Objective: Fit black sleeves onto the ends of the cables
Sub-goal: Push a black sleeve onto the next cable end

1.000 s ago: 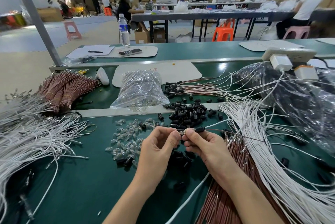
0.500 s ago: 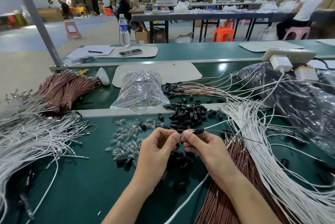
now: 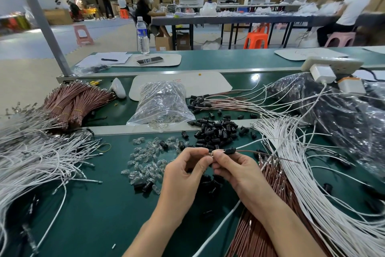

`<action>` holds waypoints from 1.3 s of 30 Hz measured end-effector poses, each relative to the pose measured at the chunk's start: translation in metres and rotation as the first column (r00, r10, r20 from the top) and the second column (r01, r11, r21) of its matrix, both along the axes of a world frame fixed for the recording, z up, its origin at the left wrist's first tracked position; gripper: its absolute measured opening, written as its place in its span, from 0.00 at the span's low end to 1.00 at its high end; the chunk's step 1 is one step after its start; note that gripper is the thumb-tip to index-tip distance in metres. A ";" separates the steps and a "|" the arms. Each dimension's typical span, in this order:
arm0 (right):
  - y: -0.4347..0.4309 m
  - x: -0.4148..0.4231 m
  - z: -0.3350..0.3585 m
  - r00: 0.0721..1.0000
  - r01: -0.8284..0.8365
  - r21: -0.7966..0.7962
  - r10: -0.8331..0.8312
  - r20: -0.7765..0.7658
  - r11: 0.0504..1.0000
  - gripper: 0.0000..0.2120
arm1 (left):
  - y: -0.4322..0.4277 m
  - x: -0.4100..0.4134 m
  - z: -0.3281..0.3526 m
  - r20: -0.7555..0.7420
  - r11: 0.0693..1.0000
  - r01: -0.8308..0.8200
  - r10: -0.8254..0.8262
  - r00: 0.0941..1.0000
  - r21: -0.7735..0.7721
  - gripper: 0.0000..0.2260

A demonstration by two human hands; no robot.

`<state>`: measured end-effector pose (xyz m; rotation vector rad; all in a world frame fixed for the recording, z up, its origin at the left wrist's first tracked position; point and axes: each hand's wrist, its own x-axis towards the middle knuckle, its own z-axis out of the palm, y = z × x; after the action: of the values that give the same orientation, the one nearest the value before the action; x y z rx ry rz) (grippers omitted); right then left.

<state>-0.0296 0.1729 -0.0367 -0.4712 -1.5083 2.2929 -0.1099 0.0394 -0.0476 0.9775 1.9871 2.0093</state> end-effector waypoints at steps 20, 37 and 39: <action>-0.001 0.001 0.008 0.994 -0.088 -0.100 0.094 0.049 0.991 0.10 | -0.010 -0.004 0.002 -0.462 0.974 -0.149 0.054 0.885 -0.172 0.12; 0.000 0.002 0.012 0.999 -0.037 -0.232 0.042 0.017 0.972 0.18 | -0.012 -0.005 0.007 -0.498 0.963 -0.215 0.108 0.861 -0.163 0.07; 0.000 0.002 0.013 0.999 -0.034 -0.229 0.039 0.016 0.973 0.17 | -0.012 -0.004 0.007 -0.494 0.964 -0.212 0.108 0.863 -0.160 0.06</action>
<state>-0.0271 0.1726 -0.0242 -0.5333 -1.2765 2.5116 -0.1140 0.0274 -0.0404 1.4105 2.5506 1.6907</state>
